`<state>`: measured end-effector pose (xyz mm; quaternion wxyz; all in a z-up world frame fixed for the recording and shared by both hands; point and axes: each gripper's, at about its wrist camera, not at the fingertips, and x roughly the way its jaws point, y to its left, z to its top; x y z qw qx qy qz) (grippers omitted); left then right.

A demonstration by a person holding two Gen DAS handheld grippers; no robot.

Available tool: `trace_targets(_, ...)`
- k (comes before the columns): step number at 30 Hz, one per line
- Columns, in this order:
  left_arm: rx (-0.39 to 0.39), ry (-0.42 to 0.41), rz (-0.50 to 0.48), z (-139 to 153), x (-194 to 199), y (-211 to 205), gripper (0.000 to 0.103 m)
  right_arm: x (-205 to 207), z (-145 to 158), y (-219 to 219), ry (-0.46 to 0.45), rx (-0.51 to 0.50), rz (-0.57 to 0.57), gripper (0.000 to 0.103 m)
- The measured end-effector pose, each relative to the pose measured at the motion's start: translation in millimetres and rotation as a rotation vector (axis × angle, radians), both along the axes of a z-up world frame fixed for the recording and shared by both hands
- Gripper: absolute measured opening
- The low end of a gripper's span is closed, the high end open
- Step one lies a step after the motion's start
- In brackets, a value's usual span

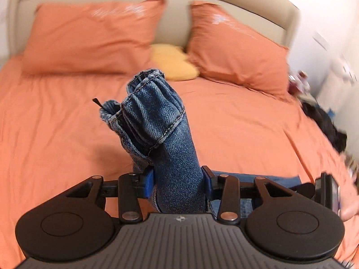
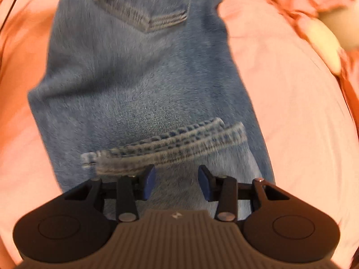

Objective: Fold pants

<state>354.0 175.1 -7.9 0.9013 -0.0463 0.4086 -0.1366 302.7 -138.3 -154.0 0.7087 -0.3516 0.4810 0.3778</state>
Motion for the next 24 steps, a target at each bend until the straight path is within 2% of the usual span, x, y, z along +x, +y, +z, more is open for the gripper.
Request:
trace_targets(2, 0.065, -0.035, -0.046, 6.0, -7.9, -32.8, 0.047, -6.8, 12.3, -17.3, -0.002, 0.024, -0.063, 0.042)
trace_targets(5, 0.206, -0.102, -0.139, 3.7, -24.6, -87.9, 0.047, -14.8, 27.1, -48.9, 0.014, 0.05, -0.173, 0.043)
trace_targets(10, 0.44, -0.169, -0.279, -25.1, -49.9, -181.9, 0.047, -29.4, 39.8, -108.0, 0.038, 0.074, -0.337, 0.043)
trace_targets(14, 0.592, -0.197, -0.409, -65.1, -71.2, -252.0, 0.047, -38.3, 37.2, -149.9, 0.064, 0.088, -0.46, 0.043)
trace_targets(18, 0.761, -0.228, -0.583, -120.3, -101.3, -306.1, 0.047, -50.6, 31.6, -180.0, 0.078, 0.099, -0.527, 0.043)
trace_targets(21, 0.832, -0.195, -0.668, -160.6, -119.7, -327.8, 0.047, -59.4, 26.6, -196.4, 0.092, 0.123, -0.565, 0.043)
trace_targets(24, 0.923, -0.227, -0.696, -189.0, -131.2, -337.5, 0.047, -66.2, 20.7, -208.6, 0.113, 0.146, -0.595, 0.043)
